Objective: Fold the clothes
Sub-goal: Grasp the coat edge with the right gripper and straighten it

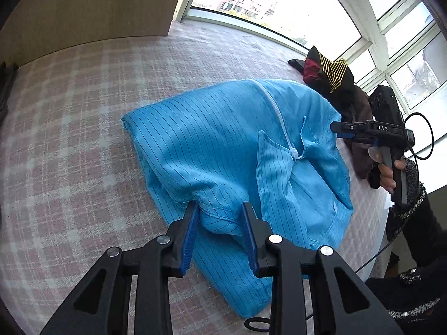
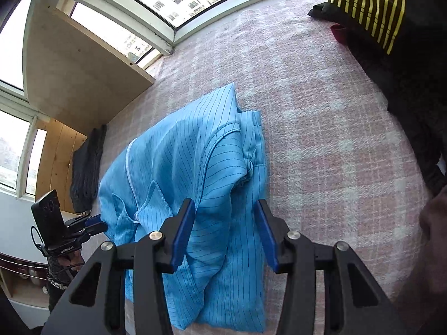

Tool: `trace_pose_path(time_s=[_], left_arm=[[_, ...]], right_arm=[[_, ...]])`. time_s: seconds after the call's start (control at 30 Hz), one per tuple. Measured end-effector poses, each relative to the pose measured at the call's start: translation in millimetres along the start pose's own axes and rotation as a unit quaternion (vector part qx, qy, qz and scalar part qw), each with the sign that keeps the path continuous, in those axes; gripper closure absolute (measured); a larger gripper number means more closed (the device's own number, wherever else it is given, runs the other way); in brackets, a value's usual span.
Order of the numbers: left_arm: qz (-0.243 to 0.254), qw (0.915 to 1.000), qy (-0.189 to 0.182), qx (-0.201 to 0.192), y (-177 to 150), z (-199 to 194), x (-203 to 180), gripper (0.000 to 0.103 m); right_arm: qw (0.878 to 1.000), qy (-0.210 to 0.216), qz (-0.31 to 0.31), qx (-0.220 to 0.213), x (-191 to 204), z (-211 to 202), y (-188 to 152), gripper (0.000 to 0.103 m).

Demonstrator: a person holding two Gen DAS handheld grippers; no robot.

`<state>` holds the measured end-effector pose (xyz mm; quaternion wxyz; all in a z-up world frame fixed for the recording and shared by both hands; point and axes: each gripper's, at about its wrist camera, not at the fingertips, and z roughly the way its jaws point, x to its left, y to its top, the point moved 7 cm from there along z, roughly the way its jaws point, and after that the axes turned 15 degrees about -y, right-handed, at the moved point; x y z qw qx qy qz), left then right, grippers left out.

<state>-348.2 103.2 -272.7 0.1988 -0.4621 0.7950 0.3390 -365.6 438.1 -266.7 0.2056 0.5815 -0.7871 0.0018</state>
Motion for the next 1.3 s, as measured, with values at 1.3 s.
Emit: trace_pose_path(time_s=[1.3], left_arm=[[0.01, 0.999, 0.006, 0.043, -21.0, -38.1, -3.6, 0.085]], right_arm=[[0.993, -0.033, -0.069, 0.085, 8.7, -8.6, -38.8, 0.093]])
